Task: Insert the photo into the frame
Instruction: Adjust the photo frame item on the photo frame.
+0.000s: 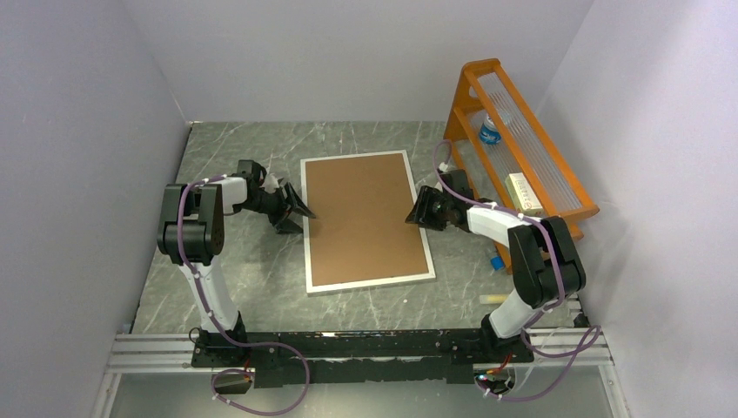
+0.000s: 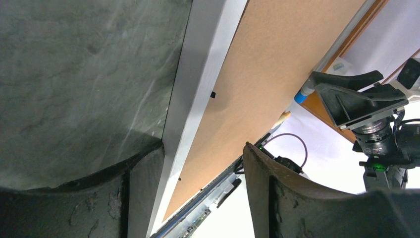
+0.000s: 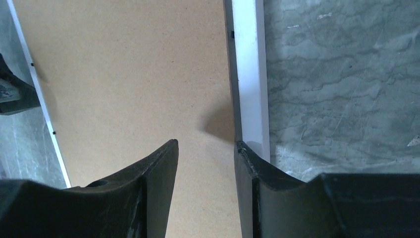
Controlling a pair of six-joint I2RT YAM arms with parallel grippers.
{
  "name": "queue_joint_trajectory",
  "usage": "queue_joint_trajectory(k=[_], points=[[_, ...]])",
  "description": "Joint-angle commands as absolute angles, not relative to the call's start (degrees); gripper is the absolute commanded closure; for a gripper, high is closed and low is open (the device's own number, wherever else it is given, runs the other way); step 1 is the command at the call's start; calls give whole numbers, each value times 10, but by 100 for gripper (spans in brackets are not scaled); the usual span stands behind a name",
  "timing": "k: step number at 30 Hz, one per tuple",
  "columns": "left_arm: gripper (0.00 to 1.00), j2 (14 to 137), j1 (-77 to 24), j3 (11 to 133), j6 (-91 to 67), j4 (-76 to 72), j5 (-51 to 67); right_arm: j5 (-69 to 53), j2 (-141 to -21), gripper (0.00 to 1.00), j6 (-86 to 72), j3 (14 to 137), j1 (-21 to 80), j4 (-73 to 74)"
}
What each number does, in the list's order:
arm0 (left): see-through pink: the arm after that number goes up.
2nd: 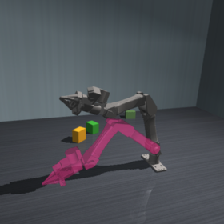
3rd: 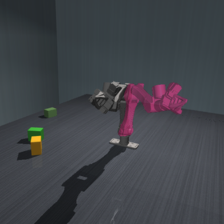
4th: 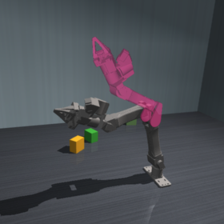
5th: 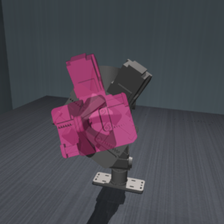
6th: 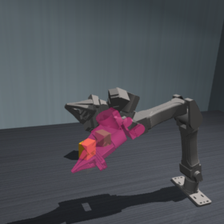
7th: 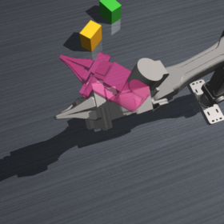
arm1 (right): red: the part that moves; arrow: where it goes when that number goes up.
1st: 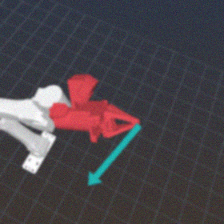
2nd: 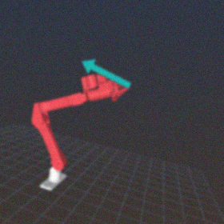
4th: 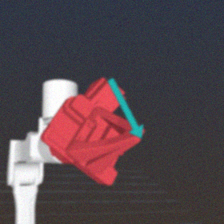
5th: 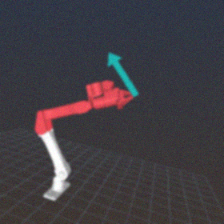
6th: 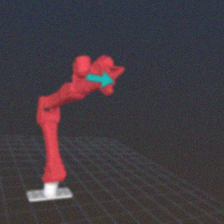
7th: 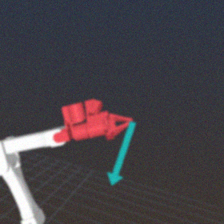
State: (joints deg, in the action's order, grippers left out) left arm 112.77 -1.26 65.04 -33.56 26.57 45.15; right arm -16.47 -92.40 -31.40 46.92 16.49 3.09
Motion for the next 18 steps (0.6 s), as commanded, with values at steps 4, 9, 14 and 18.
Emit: queue_joint_trajectory(k=[4,9,14,18], points=[[33,1160,-24,644,-300,268,365,-225,-866,52,-329,455,184,-102],[34,1161,-24,642,-303,270,356,-210,-853,51,-320,454,185,-101],[33,1165,-24,642,-304,271,353,-172,-900,49,-306,449,187,-102],[32,1165,-24,638,-304,270,351,-120,-933,41,-288,455,189,-112]])
